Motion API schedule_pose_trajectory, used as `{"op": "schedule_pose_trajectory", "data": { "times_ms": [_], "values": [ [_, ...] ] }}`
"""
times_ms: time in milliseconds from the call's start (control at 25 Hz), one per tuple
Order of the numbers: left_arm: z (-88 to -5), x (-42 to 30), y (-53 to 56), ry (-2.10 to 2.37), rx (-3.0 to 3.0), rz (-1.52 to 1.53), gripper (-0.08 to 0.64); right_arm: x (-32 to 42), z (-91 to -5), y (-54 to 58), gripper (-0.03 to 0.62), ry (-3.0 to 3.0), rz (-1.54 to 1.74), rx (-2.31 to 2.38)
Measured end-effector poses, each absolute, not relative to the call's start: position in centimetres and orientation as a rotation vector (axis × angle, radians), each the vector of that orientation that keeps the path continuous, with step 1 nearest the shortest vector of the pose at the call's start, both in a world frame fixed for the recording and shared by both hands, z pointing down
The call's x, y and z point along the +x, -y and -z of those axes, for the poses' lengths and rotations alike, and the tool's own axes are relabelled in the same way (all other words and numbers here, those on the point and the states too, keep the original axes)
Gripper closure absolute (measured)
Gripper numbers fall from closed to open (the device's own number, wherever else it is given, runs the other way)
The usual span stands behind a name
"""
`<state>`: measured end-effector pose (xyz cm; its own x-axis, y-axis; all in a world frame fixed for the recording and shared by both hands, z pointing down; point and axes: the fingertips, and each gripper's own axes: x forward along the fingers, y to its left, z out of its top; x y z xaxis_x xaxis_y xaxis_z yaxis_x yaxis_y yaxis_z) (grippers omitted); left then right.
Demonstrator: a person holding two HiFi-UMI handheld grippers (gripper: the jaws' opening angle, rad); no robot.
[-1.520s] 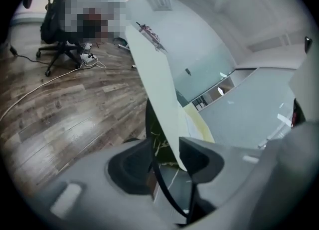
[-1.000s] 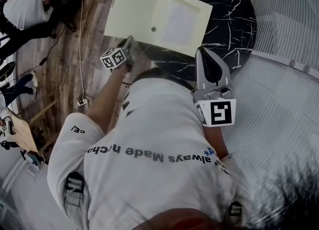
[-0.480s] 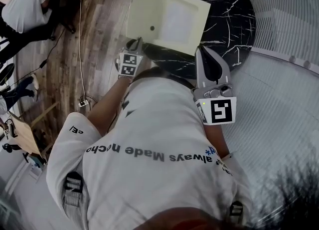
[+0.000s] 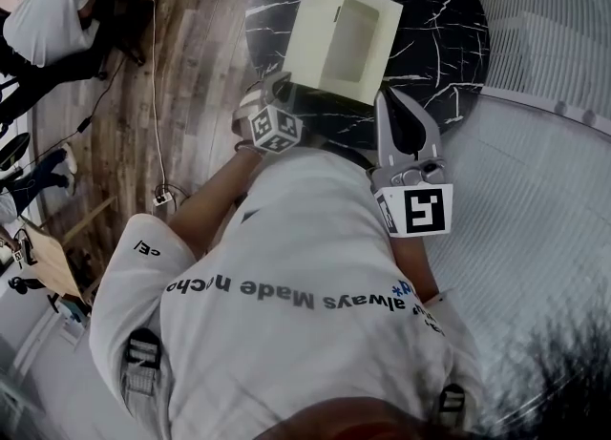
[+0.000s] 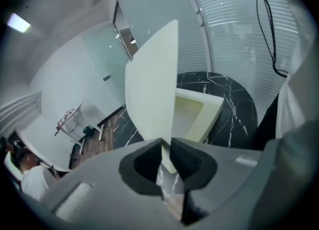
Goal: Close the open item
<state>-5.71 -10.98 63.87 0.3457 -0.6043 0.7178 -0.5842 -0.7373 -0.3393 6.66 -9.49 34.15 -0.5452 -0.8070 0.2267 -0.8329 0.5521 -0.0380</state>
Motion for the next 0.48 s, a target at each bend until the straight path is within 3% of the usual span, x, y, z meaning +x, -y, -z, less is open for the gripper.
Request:
{"op": "schedule_pose_trajectory", "data": {
  "times_ms": [480],
  "values": [
    [-67.1, -0.4, 9.6, -0.681, -2.432, 1.612, 0.503, 7.6, -35.0, 9.5, 0.592, 2.58, -0.251, 1.421]
  ]
}}
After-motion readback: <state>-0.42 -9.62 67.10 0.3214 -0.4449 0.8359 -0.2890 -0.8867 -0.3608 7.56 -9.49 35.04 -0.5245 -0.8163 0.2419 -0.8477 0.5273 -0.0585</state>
